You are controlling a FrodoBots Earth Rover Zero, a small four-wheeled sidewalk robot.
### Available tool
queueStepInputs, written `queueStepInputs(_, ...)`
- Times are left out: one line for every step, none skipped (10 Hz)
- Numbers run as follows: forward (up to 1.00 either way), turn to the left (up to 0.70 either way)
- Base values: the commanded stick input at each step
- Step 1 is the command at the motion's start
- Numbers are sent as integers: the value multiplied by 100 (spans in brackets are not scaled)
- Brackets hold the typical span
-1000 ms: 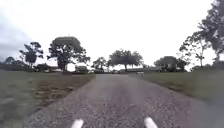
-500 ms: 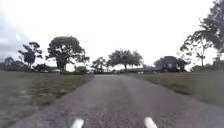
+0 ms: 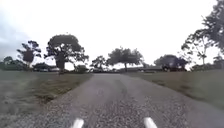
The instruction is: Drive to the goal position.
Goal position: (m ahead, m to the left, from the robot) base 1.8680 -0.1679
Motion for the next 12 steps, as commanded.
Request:
queueStepInputs(100, 40)
queueStepInputs(100, 40)
queueStepInputs(100, 40)
queueStepInputs(100, 13)
queueStepInputs(100, 0)
queueStepInputs(100, 0)
queueStepInputs(100, 0)
queueStepInputs(100, 0)
queueStepInputs(100, 0)
queueStepInputs(100, 0)
queueStepInputs(100, 0)
queueStepInputs(100, 0)
